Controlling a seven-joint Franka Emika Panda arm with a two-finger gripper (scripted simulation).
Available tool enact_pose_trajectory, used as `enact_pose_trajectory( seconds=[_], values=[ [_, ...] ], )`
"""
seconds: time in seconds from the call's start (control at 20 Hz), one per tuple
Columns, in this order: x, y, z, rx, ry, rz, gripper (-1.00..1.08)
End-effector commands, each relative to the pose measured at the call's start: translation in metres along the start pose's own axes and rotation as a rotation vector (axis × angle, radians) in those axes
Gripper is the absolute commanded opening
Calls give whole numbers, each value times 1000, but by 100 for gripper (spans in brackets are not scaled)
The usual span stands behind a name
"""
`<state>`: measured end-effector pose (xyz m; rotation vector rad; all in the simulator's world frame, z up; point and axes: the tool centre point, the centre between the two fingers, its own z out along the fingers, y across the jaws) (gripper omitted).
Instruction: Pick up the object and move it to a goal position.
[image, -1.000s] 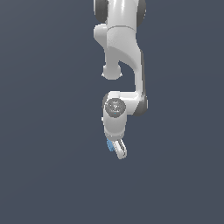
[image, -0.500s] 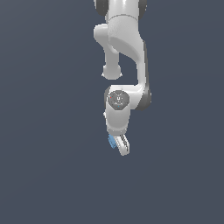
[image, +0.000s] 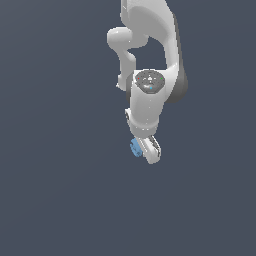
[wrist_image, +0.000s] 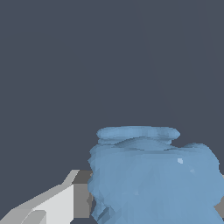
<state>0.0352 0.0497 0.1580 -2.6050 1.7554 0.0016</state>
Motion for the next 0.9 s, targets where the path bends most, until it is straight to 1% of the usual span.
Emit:
enact_pose_trajectory(
  seconds=[0.0,0.25,0.45,0.65,0.85],
  values=[
    [-10,2,-27,0,1,0,-100],
    [-27,3,-72,0,1,0,-100],
    [-36,3,-98,0,2,0,-100],
    [-42,3,-113,0,2,0,-100],
    [-44,3,-118,0,2,0,-100]
  ],
)
